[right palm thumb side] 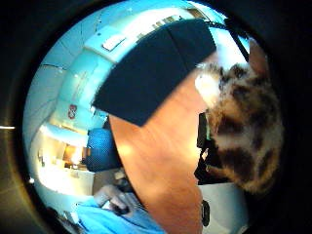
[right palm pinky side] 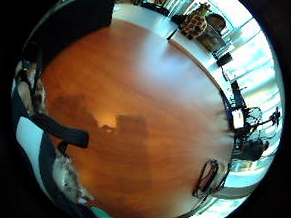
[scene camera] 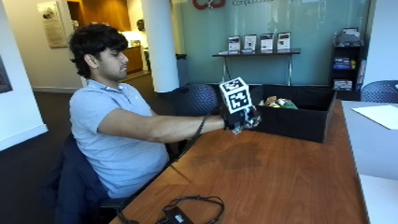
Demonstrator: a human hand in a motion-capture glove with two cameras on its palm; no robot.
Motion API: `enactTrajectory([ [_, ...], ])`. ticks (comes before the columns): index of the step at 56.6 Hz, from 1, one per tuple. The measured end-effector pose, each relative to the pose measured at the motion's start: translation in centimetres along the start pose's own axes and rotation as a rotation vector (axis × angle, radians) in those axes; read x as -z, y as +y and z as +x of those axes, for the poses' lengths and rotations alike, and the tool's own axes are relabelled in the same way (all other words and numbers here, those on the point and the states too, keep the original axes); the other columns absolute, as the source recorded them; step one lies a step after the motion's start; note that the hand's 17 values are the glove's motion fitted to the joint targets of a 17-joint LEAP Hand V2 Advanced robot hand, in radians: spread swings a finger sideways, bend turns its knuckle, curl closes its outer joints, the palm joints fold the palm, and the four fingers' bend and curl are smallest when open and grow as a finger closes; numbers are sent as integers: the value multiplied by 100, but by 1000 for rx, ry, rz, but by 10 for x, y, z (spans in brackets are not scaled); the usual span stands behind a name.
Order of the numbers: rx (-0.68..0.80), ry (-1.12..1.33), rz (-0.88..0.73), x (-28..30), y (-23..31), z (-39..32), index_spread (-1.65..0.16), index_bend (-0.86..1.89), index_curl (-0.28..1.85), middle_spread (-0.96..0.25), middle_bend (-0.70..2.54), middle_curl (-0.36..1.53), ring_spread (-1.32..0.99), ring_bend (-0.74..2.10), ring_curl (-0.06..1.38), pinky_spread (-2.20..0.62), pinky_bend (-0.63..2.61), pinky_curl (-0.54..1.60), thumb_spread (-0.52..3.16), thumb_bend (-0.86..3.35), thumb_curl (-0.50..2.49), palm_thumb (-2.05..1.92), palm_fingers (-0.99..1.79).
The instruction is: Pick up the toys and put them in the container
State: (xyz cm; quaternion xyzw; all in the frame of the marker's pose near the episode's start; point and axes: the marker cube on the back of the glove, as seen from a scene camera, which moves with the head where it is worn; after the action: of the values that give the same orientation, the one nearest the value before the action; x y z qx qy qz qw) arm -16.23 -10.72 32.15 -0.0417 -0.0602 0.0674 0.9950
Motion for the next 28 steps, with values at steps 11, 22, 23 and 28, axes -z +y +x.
enactTrajectory([
  [11, -17, 29, 85, 81, -93, -67, -13, 18, 12, -22, 103, 80, -30, 149, 68, -40, 132, 58, 163, 17, 24, 15, 98],
  [22, 2, 211, 85, 103, -157, -132, -12, 17, 14, -23, 101, 87, -30, 150, 67, -40, 132, 58, 163, 23, 26, 17, 98],
  [23, 44, 188, 78, 102, -160, -140, -11, 17, 14, -24, 101, 87, -30, 150, 67, -40, 132, 58, 163, 23, 26, 17, 98],
  [28, 88, 163, 74, 91, -192, -182, -11, 17, 15, -24, 100, 90, -30, 151, 66, -40, 133, 59, 162, 26, 26, 17, 98],
])
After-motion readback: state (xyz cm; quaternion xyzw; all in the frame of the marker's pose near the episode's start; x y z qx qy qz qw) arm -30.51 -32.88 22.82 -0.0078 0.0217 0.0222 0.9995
